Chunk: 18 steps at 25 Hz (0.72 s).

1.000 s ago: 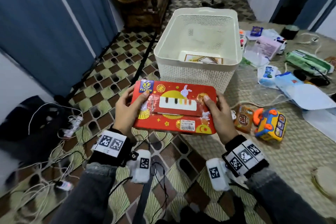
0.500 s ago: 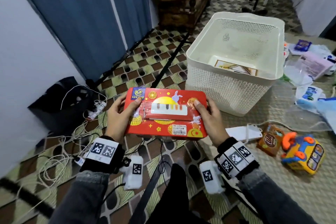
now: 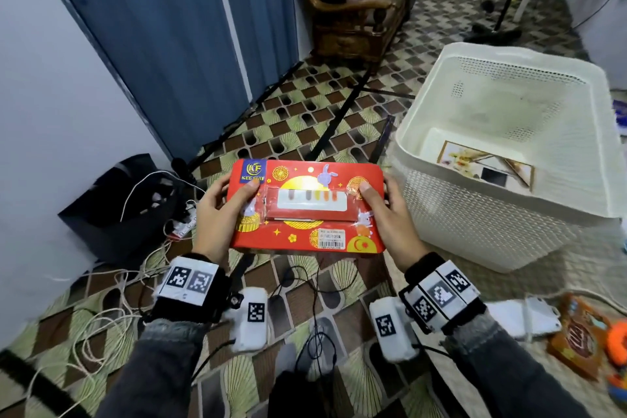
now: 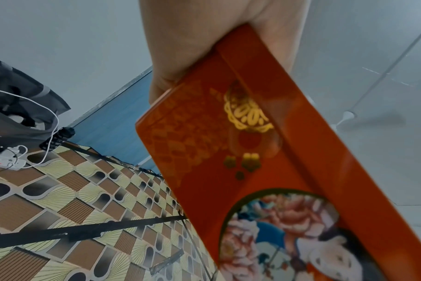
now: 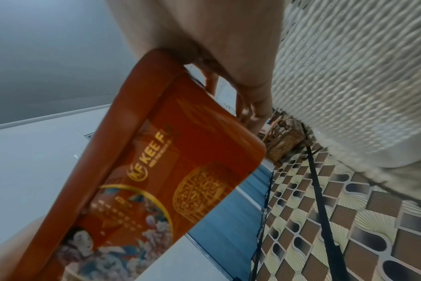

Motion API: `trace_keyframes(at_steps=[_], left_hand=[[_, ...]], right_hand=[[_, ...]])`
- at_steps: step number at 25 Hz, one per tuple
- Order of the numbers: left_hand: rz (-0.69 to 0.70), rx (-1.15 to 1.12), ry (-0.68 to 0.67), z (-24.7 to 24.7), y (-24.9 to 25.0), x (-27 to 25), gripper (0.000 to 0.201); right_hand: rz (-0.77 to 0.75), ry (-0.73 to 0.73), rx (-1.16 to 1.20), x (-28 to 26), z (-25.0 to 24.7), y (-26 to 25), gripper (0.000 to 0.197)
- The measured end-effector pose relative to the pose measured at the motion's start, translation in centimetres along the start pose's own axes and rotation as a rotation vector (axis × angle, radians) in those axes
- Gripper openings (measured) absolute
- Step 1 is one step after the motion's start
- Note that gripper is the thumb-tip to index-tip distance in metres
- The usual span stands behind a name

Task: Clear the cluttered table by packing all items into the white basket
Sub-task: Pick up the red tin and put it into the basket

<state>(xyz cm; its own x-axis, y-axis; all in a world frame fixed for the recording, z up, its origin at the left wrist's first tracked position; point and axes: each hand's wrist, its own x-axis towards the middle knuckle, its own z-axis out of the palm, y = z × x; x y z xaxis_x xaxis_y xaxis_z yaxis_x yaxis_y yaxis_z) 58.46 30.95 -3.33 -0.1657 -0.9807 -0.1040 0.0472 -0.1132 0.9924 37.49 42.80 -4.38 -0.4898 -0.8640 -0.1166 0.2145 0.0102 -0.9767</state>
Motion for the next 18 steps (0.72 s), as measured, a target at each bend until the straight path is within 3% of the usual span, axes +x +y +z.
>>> trace_keyframes(at_steps=[11,18], left_hand=[[0.004,0.008,-0.059,-5.1,5.1,19.8,0.041],[0.047,-0.038,-0.155,-1.8,8.5,29.5,0.039]], right_hand=[[-0.061,0.072,0.013,15.7,13.1,-1.8,0.031],[-0.135,0.19,-0.045,23.9,14.5,-4.4,0.036]])
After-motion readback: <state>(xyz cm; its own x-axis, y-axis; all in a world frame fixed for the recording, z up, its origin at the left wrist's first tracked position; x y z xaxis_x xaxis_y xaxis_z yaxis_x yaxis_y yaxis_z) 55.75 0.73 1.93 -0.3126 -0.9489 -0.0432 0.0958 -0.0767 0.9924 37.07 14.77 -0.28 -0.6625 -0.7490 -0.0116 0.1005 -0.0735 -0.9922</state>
